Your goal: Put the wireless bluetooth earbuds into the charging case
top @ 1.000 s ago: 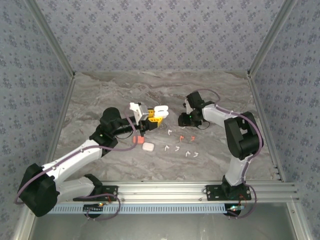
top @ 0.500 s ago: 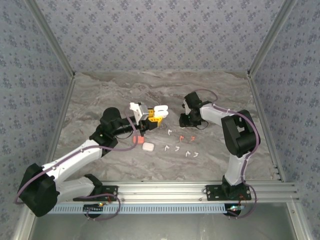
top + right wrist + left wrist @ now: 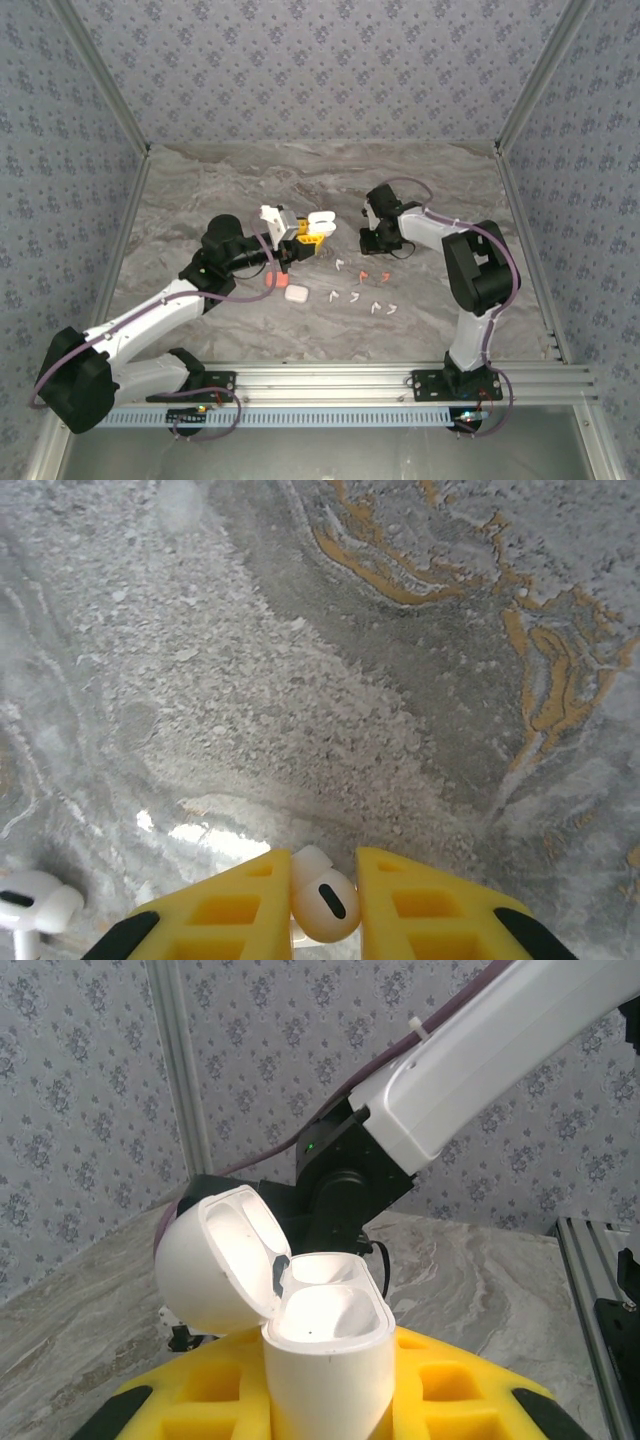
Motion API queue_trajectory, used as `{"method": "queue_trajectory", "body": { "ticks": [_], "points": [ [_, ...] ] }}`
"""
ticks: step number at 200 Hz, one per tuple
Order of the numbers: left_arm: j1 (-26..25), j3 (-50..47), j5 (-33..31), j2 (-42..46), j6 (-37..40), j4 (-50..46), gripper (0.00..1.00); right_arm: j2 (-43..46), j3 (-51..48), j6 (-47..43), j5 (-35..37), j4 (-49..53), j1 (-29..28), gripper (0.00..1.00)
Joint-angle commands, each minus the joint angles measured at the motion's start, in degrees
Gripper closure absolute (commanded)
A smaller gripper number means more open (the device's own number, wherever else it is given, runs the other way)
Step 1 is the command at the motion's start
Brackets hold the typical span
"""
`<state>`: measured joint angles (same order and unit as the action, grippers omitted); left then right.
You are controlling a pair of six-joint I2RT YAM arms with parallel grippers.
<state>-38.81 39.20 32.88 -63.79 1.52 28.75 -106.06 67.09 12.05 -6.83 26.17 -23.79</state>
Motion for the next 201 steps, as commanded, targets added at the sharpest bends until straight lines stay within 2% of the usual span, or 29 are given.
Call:
{"method": "queue_trajectory", "body": {
  "ticks": [1, 69, 103, 146, 201],
  "points": [
    [-0.48, -0.08, -0.49, 1.26, 0.60, 1.23, 1.00, 6.33, -0.69, -3.69, 1.28, 2.17, -0.43, 0.79],
    [-0.48, -1.85, 0.66, -2.16, -4.92, 11.12, 1.00, 30.79, -4.09, -16.60, -1.60, -0.01, -0.87, 0.79],
    [-0.53, 0.22, 2.56, -5.29, -5.95, 11.43, 1.00, 40.22, -1.94, -23.67, 0.22, -0.72, -5.04, 0.79],
    [-1.35, 2.35, 3.57, -8.12, -6.65, 11.48, 1.00, 44.07, 0.72, -31.07, 1.57, -1.64, -11.55, 0.79],
    [-2.94, 3.24, 3.18, -9.03, -6.18, 10.27, 1.00, 41.86, 3.30, -34.50, 6.32, -1.93, -17.18, 0.79]
  ]
}}
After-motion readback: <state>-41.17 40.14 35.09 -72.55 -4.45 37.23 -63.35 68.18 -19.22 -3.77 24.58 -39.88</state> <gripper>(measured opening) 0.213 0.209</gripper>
